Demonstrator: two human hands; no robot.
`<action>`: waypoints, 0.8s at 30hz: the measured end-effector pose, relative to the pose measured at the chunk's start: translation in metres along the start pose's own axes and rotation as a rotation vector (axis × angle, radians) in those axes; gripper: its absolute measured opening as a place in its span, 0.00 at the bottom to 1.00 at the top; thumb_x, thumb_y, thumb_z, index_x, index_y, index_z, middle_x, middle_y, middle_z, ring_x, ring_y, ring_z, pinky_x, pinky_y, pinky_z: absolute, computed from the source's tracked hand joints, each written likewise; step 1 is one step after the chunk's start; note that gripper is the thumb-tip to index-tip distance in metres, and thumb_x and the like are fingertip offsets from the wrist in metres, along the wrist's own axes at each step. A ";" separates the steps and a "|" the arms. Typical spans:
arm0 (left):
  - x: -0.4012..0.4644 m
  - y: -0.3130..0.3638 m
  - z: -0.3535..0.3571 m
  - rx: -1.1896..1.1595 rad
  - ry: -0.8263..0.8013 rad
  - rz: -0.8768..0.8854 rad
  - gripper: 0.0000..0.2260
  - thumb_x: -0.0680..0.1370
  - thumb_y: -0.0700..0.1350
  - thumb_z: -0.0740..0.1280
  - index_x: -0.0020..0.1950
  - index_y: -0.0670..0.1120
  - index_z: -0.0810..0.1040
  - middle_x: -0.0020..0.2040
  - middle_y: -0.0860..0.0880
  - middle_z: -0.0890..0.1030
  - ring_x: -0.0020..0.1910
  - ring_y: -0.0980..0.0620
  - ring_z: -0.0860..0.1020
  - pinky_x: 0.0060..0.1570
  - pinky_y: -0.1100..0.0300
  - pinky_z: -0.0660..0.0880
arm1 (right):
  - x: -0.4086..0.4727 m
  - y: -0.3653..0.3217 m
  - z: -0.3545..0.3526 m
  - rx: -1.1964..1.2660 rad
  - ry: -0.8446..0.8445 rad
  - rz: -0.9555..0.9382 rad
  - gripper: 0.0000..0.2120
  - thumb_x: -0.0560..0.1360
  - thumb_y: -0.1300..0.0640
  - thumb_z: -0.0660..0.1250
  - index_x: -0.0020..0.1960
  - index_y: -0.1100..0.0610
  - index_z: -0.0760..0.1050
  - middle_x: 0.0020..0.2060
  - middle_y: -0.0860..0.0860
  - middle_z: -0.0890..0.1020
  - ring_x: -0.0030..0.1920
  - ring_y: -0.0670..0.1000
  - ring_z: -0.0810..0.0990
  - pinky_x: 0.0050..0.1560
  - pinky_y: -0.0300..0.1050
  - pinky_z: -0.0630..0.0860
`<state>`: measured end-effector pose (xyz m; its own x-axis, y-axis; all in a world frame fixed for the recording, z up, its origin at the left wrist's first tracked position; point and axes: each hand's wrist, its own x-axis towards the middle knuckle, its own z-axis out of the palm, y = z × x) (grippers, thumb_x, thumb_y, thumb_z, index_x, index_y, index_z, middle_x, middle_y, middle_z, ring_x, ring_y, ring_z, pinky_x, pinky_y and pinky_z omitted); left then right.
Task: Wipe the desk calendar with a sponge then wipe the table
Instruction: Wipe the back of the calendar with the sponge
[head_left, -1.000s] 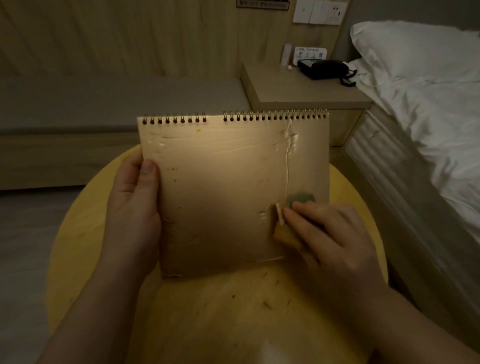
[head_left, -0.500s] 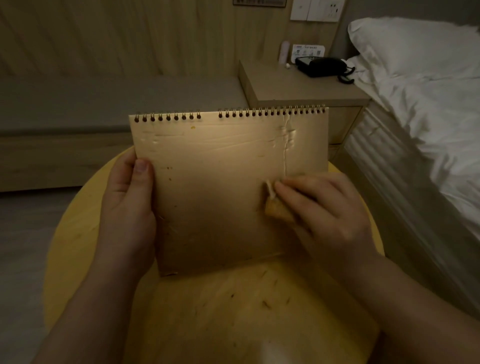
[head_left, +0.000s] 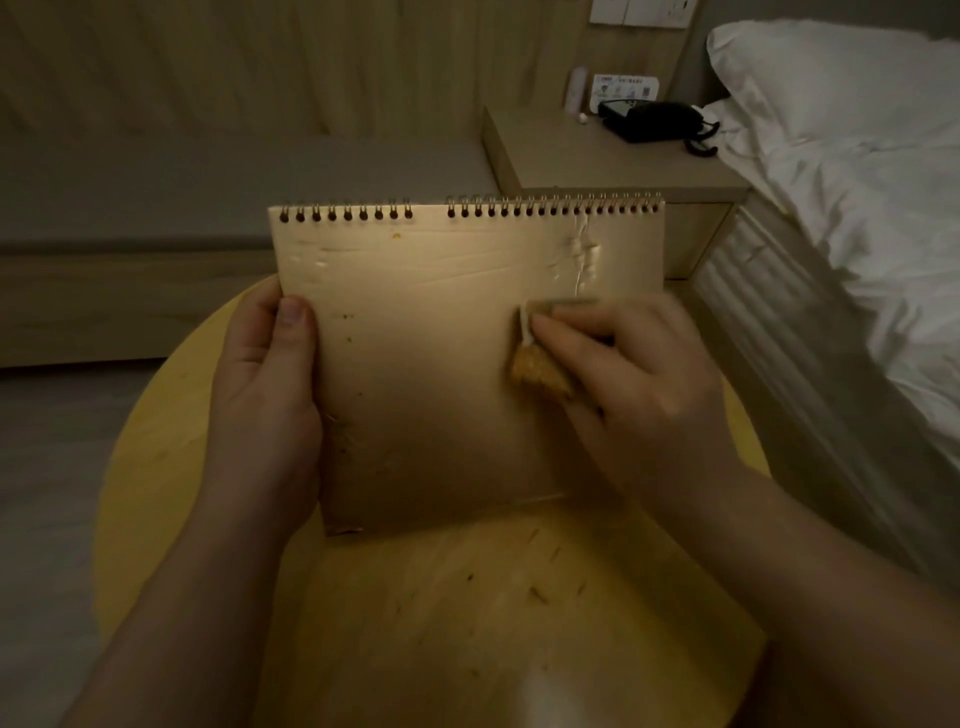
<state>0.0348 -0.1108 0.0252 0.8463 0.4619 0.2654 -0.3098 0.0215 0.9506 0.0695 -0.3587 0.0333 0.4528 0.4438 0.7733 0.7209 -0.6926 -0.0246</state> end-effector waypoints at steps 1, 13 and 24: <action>0.000 0.001 0.001 -0.002 0.006 -0.002 0.16 0.86 0.49 0.58 0.53 0.67 0.83 0.51 0.61 0.86 0.49 0.64 0.81 0.46 0.67 0.78 | -0.013 -0.004 -0.001 0.019 -0.034 -0.001 0.12 0.80 0.64 0.74 0.63 0.67 0.84 0.53 0.63 0.86 0.49 0.65 0.84 0.53 0.51 0.75; -0.001 0.004 0.002 0.006 0.002 -0.030 0.17 0.87 0.48 0.58 0.53 0.68 0.83 0.51 0.62 0.86 0.49 0.64 0.82 0.44 0.68 0.78 | -0.084 -0.020 0.000 0.096 -0.146 -0.141 0.10 0.81 0.63 0.74 0.61 0.66 0.85 0.53 0.61 0.87 0.47 0.60 0.83 0.52 0.51 0.79; 0.002 -0.002 -0.002 0.006 0.000 -0.006 0.14 0.86 0.52 0.59 0.56 0.68 0.82 0.56 0.59 0.86 0.54 0.61 0.82 0.48 0.66 0.78 | 0.065 -0.002 0.007 0.010 0.084 -0.084 0.11 0.82 0.62 0.72 0.60 0.68 0.85 0.49 0.64 0.87 0.47 0.66 0.84 0.49 0.53 0.74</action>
<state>0.0362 -0.1088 0.0232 0.8481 0.4616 0.2601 -0.3026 0.0190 0.9529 0.1016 -0.3245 0.0789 0.3454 0.4508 0.8231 0.7599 -0.6490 0.0366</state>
